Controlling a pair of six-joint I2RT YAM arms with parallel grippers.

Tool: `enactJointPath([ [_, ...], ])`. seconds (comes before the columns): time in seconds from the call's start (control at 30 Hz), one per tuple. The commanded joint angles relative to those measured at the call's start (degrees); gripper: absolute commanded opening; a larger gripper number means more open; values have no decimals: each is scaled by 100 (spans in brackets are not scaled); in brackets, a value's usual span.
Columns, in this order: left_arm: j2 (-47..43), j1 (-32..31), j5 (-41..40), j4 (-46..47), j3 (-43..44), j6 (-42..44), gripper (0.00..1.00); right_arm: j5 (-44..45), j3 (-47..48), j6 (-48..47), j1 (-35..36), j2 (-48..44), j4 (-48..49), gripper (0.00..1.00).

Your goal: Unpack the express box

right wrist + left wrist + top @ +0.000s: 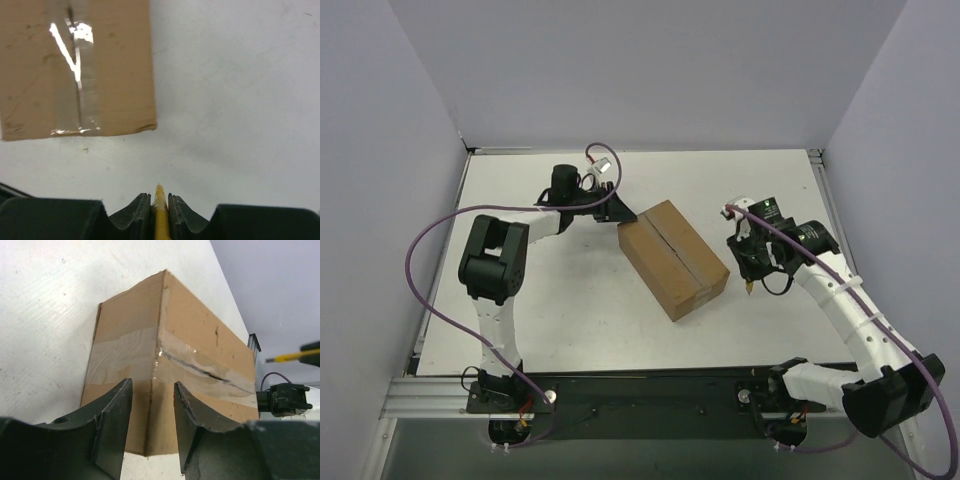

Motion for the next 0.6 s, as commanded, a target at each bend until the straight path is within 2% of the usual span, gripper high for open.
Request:
enactJointPath([
  [0.0, -779, 306, 317, 368, 319, 2, 48, 281, -113, 55, -464, 511, 466, 0],
  [0.1, -911, 482, -515, -710, 679, 888, 48, 220, -78, 19, -464, 775, 651, 0],
  [0.13, -894, 517, -797, -1401, 802, 1578, 47, 184, -69, 45, -464, 811, 695, 0],
  [0.17, -807, 509, -1504, -1852, 1169, 1950, 47, 132, -69, 80, -464, 846, 756, 0],
  [0.23, -658, 448, -1993, -2573, 1478, 2618, 47, 35, -95, 98, -403, 934, 783, 0],
  [0.37, -183, 395, -2188, -2788, 1875, 2728, 44, -53, -244, 63, -324, 987, 792, 0],
  [0.57, -226, 18, -2048, -2717, 1955, 2772, 44, -149, -315, 80, -271, 1093, 915, 0],
])
